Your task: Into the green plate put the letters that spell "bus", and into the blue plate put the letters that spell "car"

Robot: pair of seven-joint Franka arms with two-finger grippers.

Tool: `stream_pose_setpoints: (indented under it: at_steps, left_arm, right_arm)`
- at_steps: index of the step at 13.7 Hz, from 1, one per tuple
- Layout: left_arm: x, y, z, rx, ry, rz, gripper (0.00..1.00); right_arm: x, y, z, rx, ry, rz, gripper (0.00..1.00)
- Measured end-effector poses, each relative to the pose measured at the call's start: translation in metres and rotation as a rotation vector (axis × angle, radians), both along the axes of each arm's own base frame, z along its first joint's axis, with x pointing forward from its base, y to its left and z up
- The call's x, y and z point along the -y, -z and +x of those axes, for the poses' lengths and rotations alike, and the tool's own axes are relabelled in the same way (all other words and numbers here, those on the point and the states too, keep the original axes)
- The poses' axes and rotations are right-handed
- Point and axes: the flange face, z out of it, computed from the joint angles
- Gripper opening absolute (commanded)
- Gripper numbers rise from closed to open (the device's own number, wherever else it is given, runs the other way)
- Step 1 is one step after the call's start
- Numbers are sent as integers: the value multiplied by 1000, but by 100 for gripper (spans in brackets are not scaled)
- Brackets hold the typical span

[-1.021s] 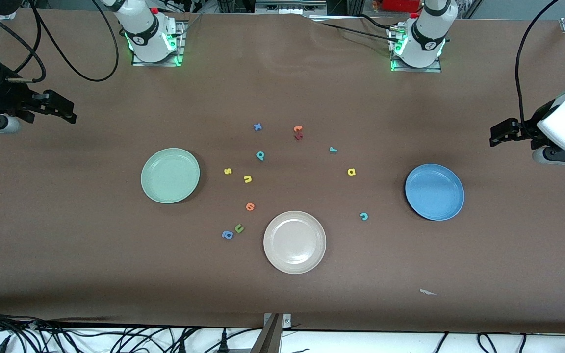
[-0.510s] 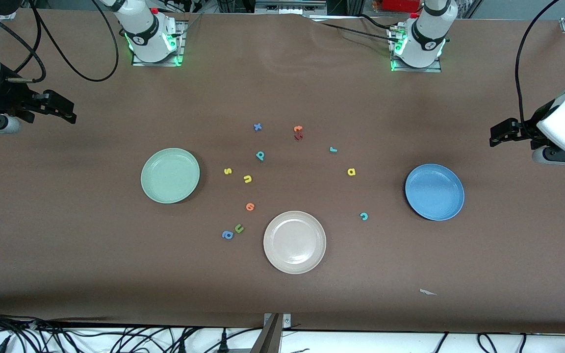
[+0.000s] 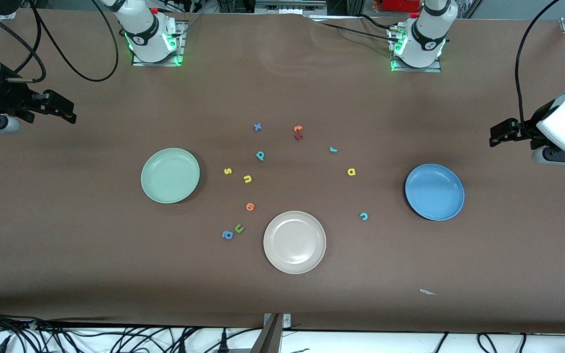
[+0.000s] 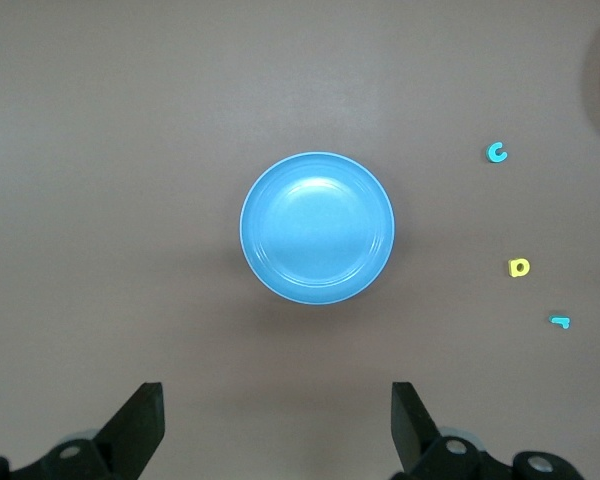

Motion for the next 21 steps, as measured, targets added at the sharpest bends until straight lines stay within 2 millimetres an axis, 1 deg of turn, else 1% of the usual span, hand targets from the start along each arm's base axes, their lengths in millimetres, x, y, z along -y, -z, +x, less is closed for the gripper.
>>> stream_pose_setpoints:
  at_steps: [11,14,16,18,21]
  left_arm:
    - [0,0,0,-1,0,0,100]
    - [0,4,1,-6,0,1,100]
    - [4,15,5,-26,6,2,100]
    - [13,30,10,-46,20,1,100]
    - [41,52,23,-33,17,-43,100]
  right_arm:
    - [0,0,0,0,0,0,100]
    - [0,0,0,0,0,0,100]
    - [0,0,0,0,0,0,100]
    - [0,0,0,0,0,0,100]
    - [0,0,0,0,0,0,100]
